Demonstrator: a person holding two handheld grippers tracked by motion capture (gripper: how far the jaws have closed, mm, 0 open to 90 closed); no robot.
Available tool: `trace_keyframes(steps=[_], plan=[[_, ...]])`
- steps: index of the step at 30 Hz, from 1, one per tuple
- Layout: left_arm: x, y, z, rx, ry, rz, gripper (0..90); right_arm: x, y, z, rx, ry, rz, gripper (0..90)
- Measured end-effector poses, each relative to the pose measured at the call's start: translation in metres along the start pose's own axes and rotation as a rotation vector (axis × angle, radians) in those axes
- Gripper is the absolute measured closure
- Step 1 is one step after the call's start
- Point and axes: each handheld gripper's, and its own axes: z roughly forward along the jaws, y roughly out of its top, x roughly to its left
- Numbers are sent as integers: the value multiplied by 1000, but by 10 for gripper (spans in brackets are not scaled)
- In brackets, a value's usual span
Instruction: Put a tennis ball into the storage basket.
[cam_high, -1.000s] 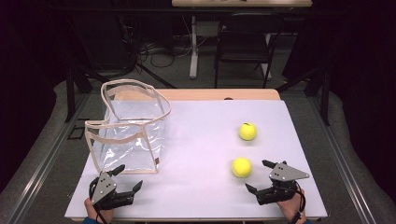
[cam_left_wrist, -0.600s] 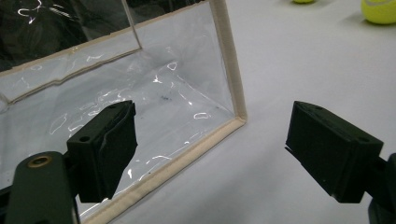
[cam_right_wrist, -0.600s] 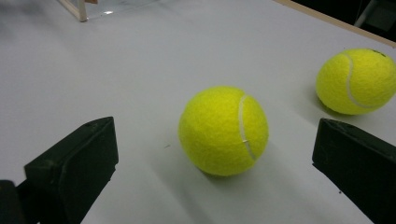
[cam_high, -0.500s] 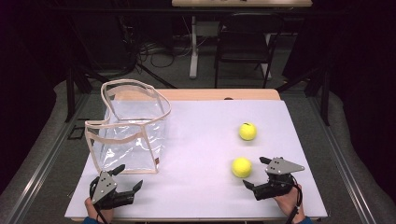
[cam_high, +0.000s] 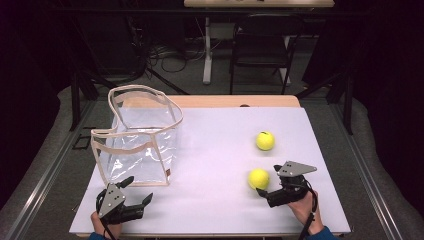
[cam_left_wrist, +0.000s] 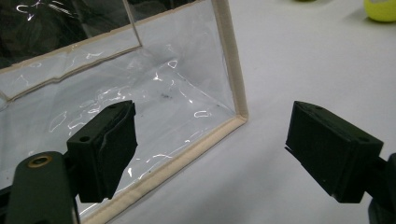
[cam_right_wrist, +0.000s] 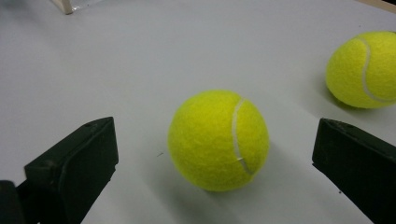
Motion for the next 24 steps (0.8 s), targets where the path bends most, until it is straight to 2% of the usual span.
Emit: trace_keyframes(steps=[11,18,24], plan=[[0,0,0,-4,4,-2,160,-4,12,9,34,11,-15,0],[0,0,0,-7,7,-1,160,-7,16,18,65,27,-1,0],[0,0,0,-7,7,-2,160,-8,18,27,114,43,4,0]])
